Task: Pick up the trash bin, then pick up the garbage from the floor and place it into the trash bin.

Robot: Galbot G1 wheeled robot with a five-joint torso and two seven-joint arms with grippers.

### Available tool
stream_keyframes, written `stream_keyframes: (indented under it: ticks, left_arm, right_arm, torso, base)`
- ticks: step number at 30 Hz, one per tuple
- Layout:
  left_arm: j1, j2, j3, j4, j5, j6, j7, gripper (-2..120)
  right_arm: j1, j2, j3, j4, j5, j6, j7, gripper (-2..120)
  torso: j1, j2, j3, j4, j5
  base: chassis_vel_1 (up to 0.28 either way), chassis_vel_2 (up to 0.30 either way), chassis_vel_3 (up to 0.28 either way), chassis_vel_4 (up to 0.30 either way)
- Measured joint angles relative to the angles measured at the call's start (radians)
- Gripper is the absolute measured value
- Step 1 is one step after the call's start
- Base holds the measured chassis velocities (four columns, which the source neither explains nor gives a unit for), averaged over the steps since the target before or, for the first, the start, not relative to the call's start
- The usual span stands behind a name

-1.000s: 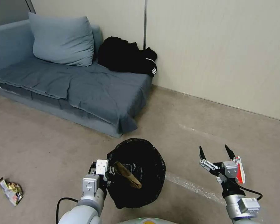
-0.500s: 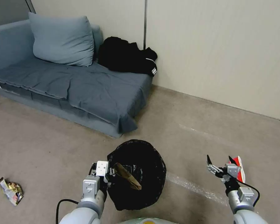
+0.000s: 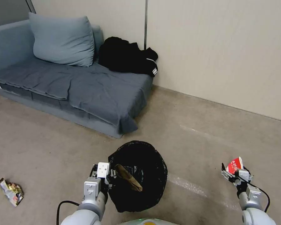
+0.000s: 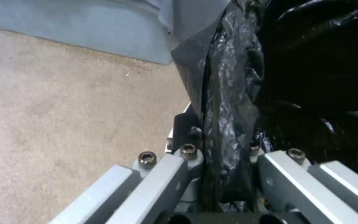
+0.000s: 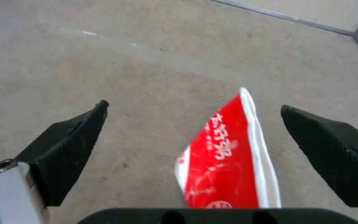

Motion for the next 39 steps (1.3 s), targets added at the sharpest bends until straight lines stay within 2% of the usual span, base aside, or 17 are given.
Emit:
stream_keyframes:
  ticks: [15, 30, 32, 33, 34, 37, 39]
  left_arm:
    - [0.001, 0.004, 0.005, 0.007, 0.001, -0.003, -0.001, 1]
    - [0.004, 0.006, 0.014, 0.007, 0.004, -0.005, -0.001, 1]
    - [0.005, 0.007, 0.015, 0.006, 0.004, -0.005, -0.001, 1]
    - [0.006, 0.008, 0.015, 0.006, 0.004, -0.005, -0.001, 1]
    - [0.006, 0.008, 0.015, 0.006, 0.004, -0.005, -0.001, 1]
    - [0.006, 0.009, 0.016, 0.008, 0.004, -0.006, -0.001, 1]
    - [0.006, 0.009, 0.016, 0.008, 0.004, -0.006, -0.001, 1]
  right_arm:
    - [0.084, -0.028, 0.057, -0.212, -0.044, 0.034, -0.011, 100]
    - [0.221, -0.031, 0.032, -0.429, -0.015, 0.042, -0.073, 99]
    - [0.246, -0.025, 0.027, -0.47, -0.009, 0.043, -0.08, 96]
    - [0.251, -0.021, 0.027, -0.487, -0.005, 0.047, -0.084, 90]
    - [0.251, -0.021, 0.027, -0.487, -0.005, 0.047, -0.084, 90]
    - [0.246, -0.019, 0.029, -0.484, -0.004, 0.05, -0.088, 78]
    - [0.244, -0.018, 0.029, -0.481, -0.004, 0.051, -0.088, 75]
  torso:
    - [0.0, 0.0, 0.0, 0.0, -0.0001]
    - [0.0, 0.0, 0.0, 0.0001, -0.0001]
    - [0.0, 0.0, 0.0, 0.0002, -0.0001]
    - [0.0, 0.0, 0.0, 0.0, -0.0001]
    - [0.0, 0.0, 0.0, 0.0, -0.0001]
    - [0.0, 0.0, 0.0, -0.0001, -0.0002]
    - [0.0, 0.0, 0.0, -0.0001, -0.0001]
  base:
    - [0.0, 0.0, 0.0, 0.0]
    - [0.0, 0.0, 0.0, 0.0]
    - [0.0, 0.0, 0.0, 0.0]
    - [0.0, 0.0, 0.0, 0.0]
    - [0.0, 0.0, 0.0, 0.0]
    - [0.0, 0.0, 0.0, 0.0]
    - [0.0, 0.0, 0.0, 0.0]
